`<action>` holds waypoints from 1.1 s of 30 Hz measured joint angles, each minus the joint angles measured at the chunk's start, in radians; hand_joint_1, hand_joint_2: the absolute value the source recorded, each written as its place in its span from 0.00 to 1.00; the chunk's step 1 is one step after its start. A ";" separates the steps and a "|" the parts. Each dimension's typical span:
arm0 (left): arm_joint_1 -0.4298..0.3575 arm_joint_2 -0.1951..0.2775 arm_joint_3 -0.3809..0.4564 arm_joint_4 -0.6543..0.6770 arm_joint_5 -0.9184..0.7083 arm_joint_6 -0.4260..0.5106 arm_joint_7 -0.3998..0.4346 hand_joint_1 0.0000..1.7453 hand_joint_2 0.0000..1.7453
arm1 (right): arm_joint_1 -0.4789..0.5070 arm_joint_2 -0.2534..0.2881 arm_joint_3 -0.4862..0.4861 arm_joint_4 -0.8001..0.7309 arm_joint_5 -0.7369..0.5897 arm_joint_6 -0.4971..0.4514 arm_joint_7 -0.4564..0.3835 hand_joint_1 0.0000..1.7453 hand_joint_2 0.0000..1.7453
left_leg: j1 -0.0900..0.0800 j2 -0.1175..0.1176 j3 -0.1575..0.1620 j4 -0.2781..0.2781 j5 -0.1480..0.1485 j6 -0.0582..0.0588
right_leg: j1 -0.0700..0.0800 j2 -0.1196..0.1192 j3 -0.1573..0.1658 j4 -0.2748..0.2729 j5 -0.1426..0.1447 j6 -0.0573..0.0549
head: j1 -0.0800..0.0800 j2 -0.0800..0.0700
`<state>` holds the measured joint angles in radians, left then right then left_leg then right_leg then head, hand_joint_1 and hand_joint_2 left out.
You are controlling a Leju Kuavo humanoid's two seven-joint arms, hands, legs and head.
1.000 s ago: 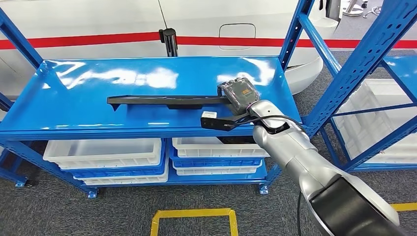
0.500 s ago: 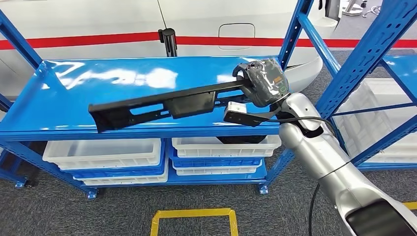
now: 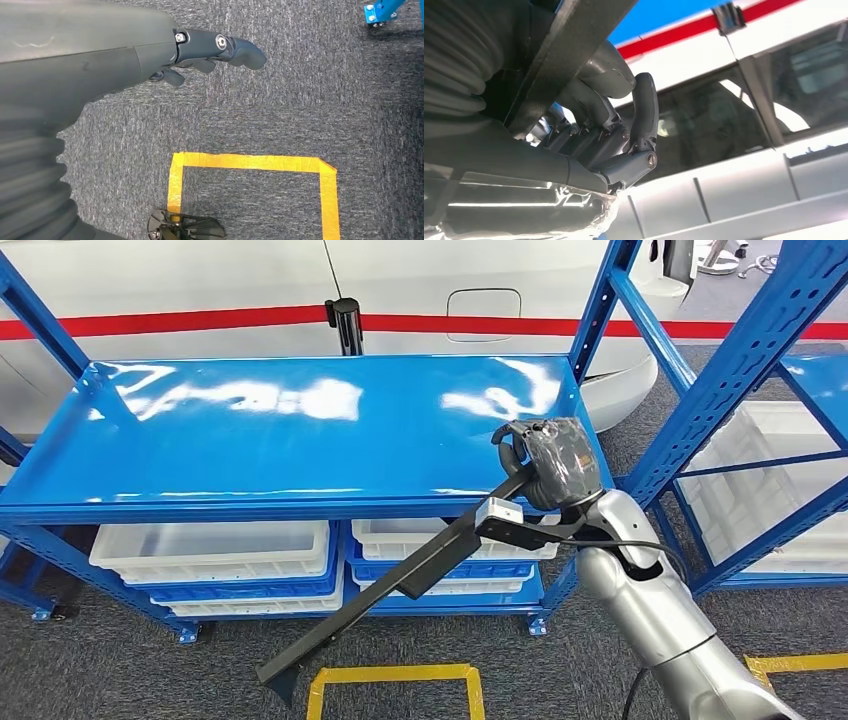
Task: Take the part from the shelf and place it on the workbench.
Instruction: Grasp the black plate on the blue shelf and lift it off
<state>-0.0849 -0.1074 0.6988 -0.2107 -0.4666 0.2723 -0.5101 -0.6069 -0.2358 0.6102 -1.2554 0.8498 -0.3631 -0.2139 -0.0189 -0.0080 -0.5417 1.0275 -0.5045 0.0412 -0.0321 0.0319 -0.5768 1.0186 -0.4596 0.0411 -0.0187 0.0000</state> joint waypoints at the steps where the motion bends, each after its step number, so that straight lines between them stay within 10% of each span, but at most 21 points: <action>1: 0.000 0.000 -0.001 0.000 -0.003 0.000 0.001 0.00 1.00 | 0.018 -0.001 -0.010 -0.004 0.009 -0.004 -0.001 1.00 1.00 | 0.002 0.002 0.001 -0.005 0.005 0.006 | 0.002 0.000 0.000 -0.002 0.002 0.005 | 0.000 0.000; 4: -0.001 -0.001 -0.004 0.000 -0.007 0.002 0.005 0.00 1.00 | 0.064 -0.008 -0.037 -0.017 0.029 -0.012 -0.002 1.00 1.00 | 0.012 0.013 0.001 -0.027 0.028 0.025 | 0.009 -0.012 -0.031 0.052 -0.036 0.005 | 0.004 0.000; 8: -0.001 -0.002 -0.004 0.000 -0.014 0.001 0.007 0.00 1.00 | 0.126 -0.014 -0.061 -0.035 0.052 -0.014 -0.002 1.00 1.00 | 0.014 0.022 -0.012 -0.029 0.037 0.027 | 0.005 -0.020 -0.124 0.275 -0.125 0.002 | 0.010 0.000; 13: -0.002 -0.005 -0.004 0.000 -0.020 0.000 0.012 0.00 1.00 | 0.169 -0.018 -0.086 -0.056 0.080 -0.012 0.001 1.00 1.00 | 0.014 0.028 -0.023 -0.017 0.041 0.007 | 0.004 -0.036 0.017 0.037 -0.030 0.035 | 0.013 0.000; 17: -0.003 -0.005 -0.004 0.000 -0.023 0.001 0.015 0.00 1.00 | 0.191 -0.020 -0.103 -0.069 0.086 -0.012 0.004 1.00 1.00 | 0.012 0.025 -0.043 -0.001 0.043 -0.014 | 0.001 -0.034 0.015 0.008 -0.019 0.015 | 0.010 0.000; 22: -0.003 -0.008 -0.005 0.000 -0.030 0.004 0.026 0.00 1.00 | 0.204 -0.022 -0.123 -0.087 0.095 -0.010 0.004 1.00 1.00 | 0.025 0.015 -0.132 0.231 -0.124 -0.041 | 0.002 -0.033 -0.029 0.007 0.015 -0.035 | 0.003 0.000; 24: -0.003 -0.009 -0.005 0.000 -0.033 0.004 0.029 0.00 1.00 | 0.211 -0.022 -0.129 -0.088 0.095 -0.009 0.004 1.00 1.00 | 0.028 0.014 -0.131 0.277 -0.127 -0.041 | 0.006 -0.033 -0.048 0.008 0.030 -0.039 | 0.003 0.000; 29: -0.007 -0.009 -0.005 0.000 -0.036 0.001 0.032 0.00 1.00 | 0.217 -0.024 -0.146 -0.102 0.095 -0.009 0.004 1.00 1.00 | 0.022 -0.003 0.061 -0.003 -0.045 -0.017 | 0.011 -0.028 -0.078 0.006 0.070 -0.020 | 0.004 0.000; 33: -0.011 -0.013 -0.006 0.000 -0.037 -0.002 0.036 0.00 1.00 | 0.218 -0.030 -0.161 -0.112 0.095 -0.007 0.004 1.00 1.00 | 0.014 0.003 0.046 -0.037 -0.011 0.009 | 0.012 -0.028 -0.090 -0.001 0.087 0.003 | 0.002 0.000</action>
<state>-0.0954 -0.1203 0.6931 -0.2106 -0.5038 0.2704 -0.4740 -0.3885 -0.2654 0.4490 -1.3672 0.9452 -0.3700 -0.2096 -0.0051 -0.0047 -0.4961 0.9906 -0.5156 0.0505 -0.0201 0.0044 -0.6670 1.0178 -0.3722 0.0439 -0.0171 -0.0001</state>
